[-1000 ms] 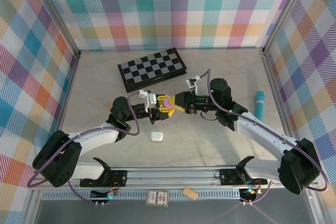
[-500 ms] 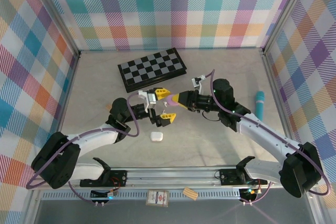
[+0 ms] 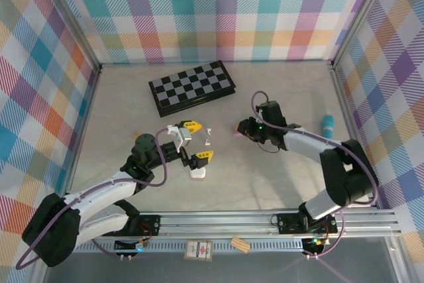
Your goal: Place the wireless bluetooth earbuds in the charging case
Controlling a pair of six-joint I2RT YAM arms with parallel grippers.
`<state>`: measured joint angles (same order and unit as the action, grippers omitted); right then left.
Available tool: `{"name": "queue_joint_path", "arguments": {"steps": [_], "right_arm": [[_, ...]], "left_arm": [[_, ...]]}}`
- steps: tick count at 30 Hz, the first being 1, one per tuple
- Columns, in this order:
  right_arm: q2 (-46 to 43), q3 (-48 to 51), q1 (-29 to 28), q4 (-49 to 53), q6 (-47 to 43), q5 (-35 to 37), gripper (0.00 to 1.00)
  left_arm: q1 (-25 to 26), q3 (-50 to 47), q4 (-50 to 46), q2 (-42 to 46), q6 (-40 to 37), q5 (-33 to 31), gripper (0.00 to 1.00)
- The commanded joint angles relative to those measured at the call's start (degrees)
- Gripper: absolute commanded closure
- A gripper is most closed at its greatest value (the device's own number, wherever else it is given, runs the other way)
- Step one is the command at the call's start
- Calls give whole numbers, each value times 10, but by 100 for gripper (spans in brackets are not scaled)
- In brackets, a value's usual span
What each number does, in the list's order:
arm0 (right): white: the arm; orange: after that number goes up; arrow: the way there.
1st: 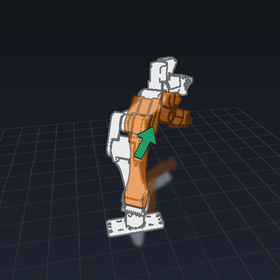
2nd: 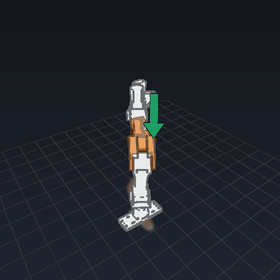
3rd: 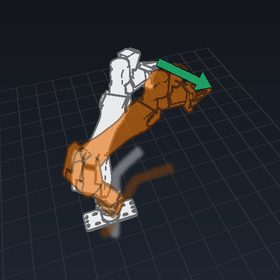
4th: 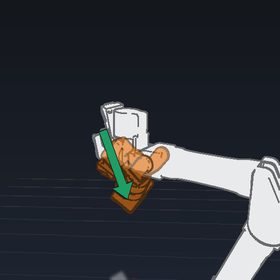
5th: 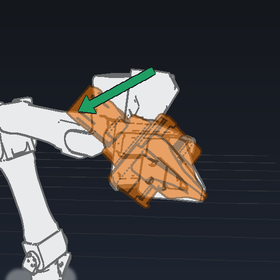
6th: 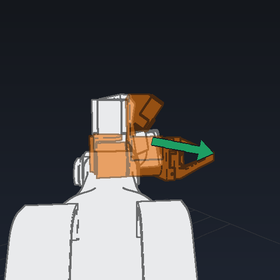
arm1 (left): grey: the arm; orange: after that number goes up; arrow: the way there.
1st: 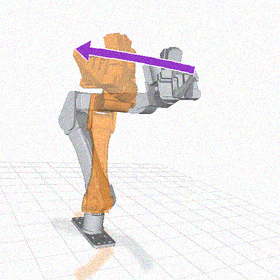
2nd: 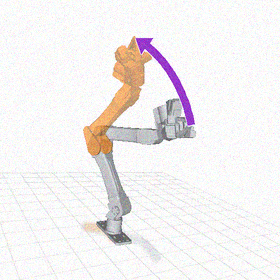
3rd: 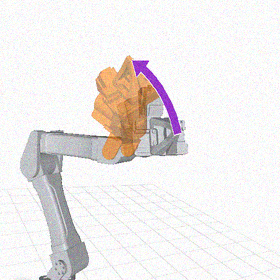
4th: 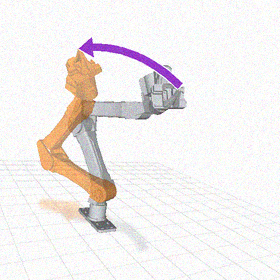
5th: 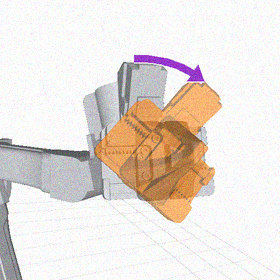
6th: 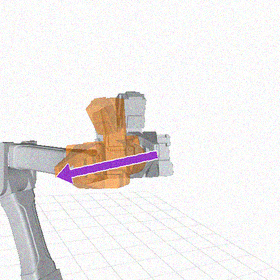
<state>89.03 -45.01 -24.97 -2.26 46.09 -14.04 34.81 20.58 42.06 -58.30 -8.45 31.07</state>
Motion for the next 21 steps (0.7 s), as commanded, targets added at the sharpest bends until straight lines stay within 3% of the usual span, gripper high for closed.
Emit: {"name": "queue_joint_path", "arguments": {"steps": [1, 8, 15, 21], "right_arm": [[30, -12, 5, -4, -28, 38, 90], [80, -13, 15, 2, -26, 46, 81], [82, -17, 22, 27, -15, 56, 56], [63, -25, 23, 74, -31, 90, 49]], "left_arm": [[2, -11, -37, 18, -20, -31, 0], [3, -10, -46, 19, -21, -33, 0], [3, -7, -52, 22, -23, -32, 0], [3, -5, -61, 28, -24, -32, 0]]}}
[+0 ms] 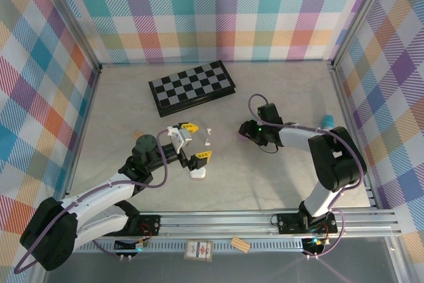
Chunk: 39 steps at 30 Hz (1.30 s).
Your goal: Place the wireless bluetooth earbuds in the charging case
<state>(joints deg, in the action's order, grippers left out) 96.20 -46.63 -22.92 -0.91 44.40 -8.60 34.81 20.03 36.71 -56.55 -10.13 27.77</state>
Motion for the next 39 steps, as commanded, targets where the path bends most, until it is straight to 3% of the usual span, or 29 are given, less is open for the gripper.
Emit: {"name": "queue_joint_path", "arguments": {"steps": [1, 9, 16, 24, 31, 39], "right_arm": [[-11, -9, 2, 66, -17, 38, 48], [-78, 8, 2, 90, -57, 68, 32], [-186, 40, -25, 78, -262, -8, 18], [-274, 75, -112, 53, -492, -111, 8], [-234, 84, -199, 6, -661, -143, 0], [-73, 12, -279, -4, -760, -107, 0]], "left_arm": [[2, -1, -8, 11, -8, 2, 0], [2, -1, -28, 17, 20, -59, 0], [-10, 9, -112, 33, 117, -222, 0], [-85, 33, -218, 23, 264, -249, 0], [-139, 74, -321, 4, 337, -237, 0], [-154, 73, -348, 20, 345, -242, 0]]}}
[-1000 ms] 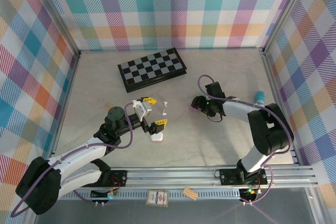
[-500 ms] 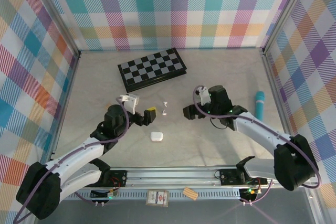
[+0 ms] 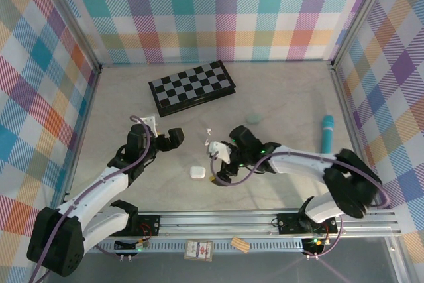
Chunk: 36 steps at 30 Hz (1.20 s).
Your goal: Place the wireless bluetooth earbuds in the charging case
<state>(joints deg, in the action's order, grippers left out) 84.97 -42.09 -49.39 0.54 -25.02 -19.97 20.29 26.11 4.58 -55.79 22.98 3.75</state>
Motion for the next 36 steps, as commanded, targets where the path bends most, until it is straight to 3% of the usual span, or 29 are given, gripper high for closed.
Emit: {"name": "queue_joint_path", "arguments": {"steps": [1, 11, 17, 20, 21, 22, 28, 32, 36], "right_arm": [[54, -38, -18, -31, -66, 10, 1], [178, -94, -50, -59, -99, 28, 3], [216, -116, -62, -52, -105, 51, 19], [217, -118, -62, -32, -103, 45, 34], [214, -116, -62, -27, -101, 42, 45], [211, -113, -62, -28, -98, 43, 50], [178, -86, -62, -28, -93, 78, 56], [129, -64, -62, -37, -92, 115, 56], [53, -34, -57, -50, -93, 155, 55]], "left_arm": [[-10, 12, -29, 14, 13, -2, 0], [-10, 10, -45, 21, -16, -1, 0], [-10, 7, -53, 33, -29, -2, 0], [-10, 4, -54, 38, -36, 5, 0], [-10, 1, -54, 40, -39, 8, 0], [-10, 0, -54, 42, -40, 8, 0], [-11, -4, -55, 51, -36, 14, 0], [-11, 4, -65, 50, -32, 54, 0], [-7, 41, -104, 36, -34, 178, 0]]}}
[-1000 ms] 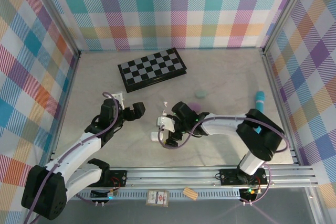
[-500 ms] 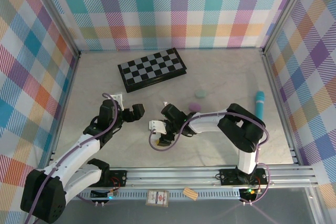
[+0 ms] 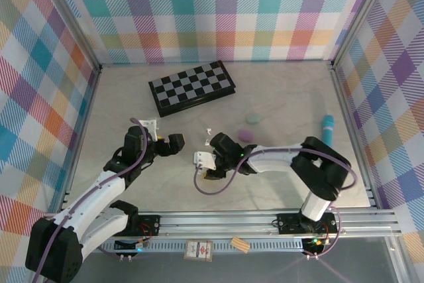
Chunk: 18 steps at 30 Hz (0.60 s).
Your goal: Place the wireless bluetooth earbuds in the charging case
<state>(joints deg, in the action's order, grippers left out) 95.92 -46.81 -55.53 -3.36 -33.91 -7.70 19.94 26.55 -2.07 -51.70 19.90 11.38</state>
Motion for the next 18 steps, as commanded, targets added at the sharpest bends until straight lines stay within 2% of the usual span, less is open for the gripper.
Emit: {"name": "queue_joint_path", "arguments": {"steps": [1, 6, 11, 15, 18], "right_arm": [[-78, 21, 10, -13, 3, 27, 55], [-180, 45, 43, -7, 18, -10, 55], [-233, 37, 45, 29, 6, -34, 55], [-267, 36, 45, 32, 11, -43, 55], [-279, 38, 45, 33, 10, -42, 55]], "left_arm": [[-1, 50, -52, -11, 0, 132, 0], [34, 110, -119, -36, 22, 245, 8], [87, 134, -115, -58, 48, 285, 22], [129, 149, -113, -83, 49, 288, 37], [146, 149, -91, -88, 60, 287, 44]]}}
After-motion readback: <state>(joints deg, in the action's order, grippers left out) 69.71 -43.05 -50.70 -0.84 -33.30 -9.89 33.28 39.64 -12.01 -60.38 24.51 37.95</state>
